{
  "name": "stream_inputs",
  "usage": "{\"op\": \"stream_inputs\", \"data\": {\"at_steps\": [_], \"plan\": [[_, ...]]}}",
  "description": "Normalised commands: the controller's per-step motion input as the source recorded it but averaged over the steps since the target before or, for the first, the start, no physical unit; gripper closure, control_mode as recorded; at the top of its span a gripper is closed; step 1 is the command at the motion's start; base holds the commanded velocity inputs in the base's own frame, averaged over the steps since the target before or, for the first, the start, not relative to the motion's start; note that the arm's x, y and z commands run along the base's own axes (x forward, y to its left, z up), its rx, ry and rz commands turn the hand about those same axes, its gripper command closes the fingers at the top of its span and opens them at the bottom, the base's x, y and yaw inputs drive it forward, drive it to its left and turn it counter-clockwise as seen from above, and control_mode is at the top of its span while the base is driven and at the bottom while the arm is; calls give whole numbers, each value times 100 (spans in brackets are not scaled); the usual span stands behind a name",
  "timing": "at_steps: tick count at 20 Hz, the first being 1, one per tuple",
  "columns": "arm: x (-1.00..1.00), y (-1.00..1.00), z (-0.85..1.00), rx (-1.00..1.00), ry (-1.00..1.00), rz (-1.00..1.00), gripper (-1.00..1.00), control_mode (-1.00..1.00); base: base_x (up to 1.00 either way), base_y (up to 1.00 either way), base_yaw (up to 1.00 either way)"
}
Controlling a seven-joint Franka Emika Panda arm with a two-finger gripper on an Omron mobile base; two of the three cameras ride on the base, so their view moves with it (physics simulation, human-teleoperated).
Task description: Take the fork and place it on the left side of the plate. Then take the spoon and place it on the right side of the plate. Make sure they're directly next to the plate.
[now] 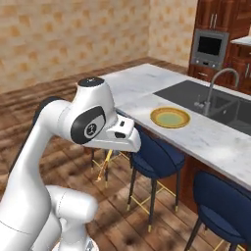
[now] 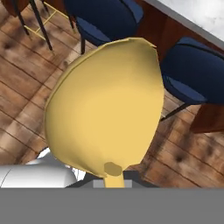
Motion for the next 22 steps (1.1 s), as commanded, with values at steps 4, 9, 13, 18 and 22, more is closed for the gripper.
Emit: {"op": "stream_inputs", "data": {"at_steps": [4,9,13,18,22], "plan": [[0,0,0,0,0,0,100,100,83,60,-53],[0,0,0,0,0,0,100,100,77,49,-53],[0,0,0,0,0,0,100,100,78,10,-51],[0,0,0,0,0,0,100,100,76,0,-49],[0,0,0,0,0,0,100,100,94,8,-43]]}}
